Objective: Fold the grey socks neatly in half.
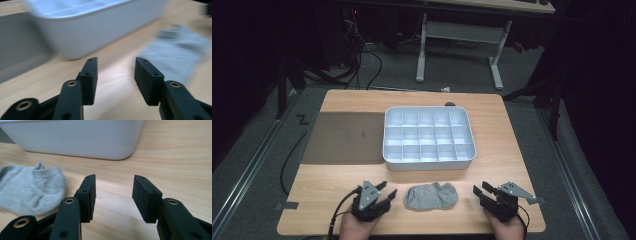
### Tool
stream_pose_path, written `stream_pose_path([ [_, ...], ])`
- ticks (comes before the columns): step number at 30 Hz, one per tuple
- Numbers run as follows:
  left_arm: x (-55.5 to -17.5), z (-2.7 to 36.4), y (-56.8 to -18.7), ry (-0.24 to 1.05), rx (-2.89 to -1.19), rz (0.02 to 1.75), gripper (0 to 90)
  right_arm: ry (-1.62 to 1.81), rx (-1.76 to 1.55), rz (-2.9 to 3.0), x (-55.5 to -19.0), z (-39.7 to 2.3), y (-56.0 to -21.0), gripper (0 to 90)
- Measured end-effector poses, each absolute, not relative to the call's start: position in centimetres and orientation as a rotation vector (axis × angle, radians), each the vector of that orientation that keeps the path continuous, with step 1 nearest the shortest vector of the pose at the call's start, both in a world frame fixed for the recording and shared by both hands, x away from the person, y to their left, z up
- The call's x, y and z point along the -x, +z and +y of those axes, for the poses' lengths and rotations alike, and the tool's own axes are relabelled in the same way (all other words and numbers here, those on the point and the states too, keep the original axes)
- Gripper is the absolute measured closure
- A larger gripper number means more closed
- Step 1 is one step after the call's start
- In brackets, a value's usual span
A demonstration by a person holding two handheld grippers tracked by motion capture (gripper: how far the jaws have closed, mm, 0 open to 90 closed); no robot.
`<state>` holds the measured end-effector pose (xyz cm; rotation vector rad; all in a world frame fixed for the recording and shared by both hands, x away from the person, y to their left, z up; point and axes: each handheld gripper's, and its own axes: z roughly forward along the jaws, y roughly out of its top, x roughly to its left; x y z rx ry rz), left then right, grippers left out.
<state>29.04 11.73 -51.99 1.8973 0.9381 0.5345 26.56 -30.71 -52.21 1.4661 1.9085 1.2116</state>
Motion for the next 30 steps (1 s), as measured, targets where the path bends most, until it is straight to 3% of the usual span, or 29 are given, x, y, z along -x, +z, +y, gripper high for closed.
stream_pose_path([
  [6,-30.2,13.5,-52.5,0.565,-1.873,1.030,51.6,1.207,-1.433,1.856,-26.0,-31.4,-51.8,53.7],
  [30,-29.9,12.4,-52.4,0.514,-1.897,0.996,51.1,1.174,-1.423,1.879,-25.7,-30.6,-51.7,52.8],
])
